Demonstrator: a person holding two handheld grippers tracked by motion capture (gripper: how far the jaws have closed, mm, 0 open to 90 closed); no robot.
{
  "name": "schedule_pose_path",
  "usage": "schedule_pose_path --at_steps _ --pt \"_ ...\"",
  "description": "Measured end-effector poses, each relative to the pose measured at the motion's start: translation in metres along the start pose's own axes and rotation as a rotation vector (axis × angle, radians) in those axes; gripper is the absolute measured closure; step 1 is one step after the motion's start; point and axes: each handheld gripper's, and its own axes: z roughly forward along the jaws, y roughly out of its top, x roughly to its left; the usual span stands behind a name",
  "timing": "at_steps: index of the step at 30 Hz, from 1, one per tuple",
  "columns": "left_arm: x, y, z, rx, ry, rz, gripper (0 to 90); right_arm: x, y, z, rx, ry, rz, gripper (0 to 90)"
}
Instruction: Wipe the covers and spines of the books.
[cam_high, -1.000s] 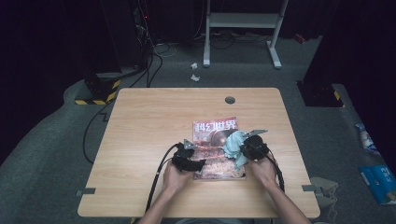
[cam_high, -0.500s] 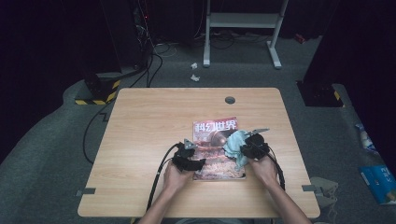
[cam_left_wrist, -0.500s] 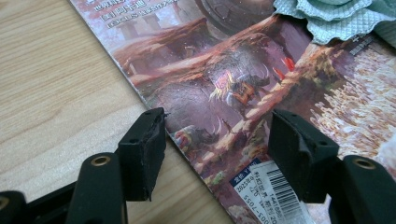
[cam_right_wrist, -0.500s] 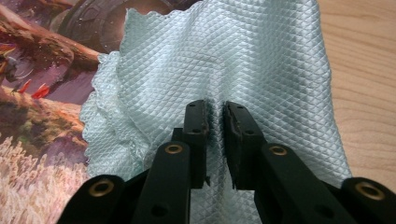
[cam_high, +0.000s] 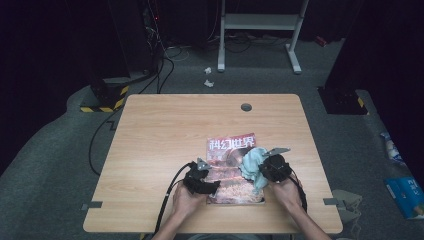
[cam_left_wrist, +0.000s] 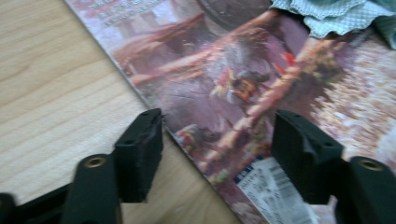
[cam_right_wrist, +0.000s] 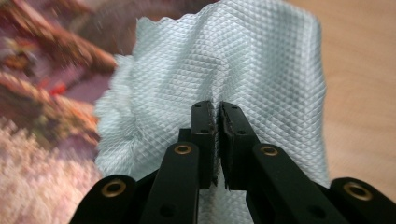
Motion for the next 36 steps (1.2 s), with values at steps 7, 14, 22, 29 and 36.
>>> schedule_pose_path --at_steps 7,14,22,29,36 --pt "0.006 0.002 0.004 0.001 0.009 -0.016 25.3 0.018 0.023 0.005 -0.010 -0.004 -0.084 85.0" --pt "0.006 0.001 0.005 -0.020 0.009 -0.015 23.7 0.020 0.028 0.023 0.048 0.010 -0.074 84.9" --pt "0.006 0.000 0.006 -0.031 0.014 -0.008 23.4 0.049 0.044 0.037 0.039 0.074 -0.135 84.9" --pt "0.007 0.000 0.006 -0.030 0.013 -0.005 23.2 0.071 0.054 0.045 0.039 0.115 -0.191 84.8" --pt "0.006 0.000 0.006 -0.029 0.012 -0.012 23.0 0.053 0.050 0.040 0.056 0.086 -0.156 84.8"
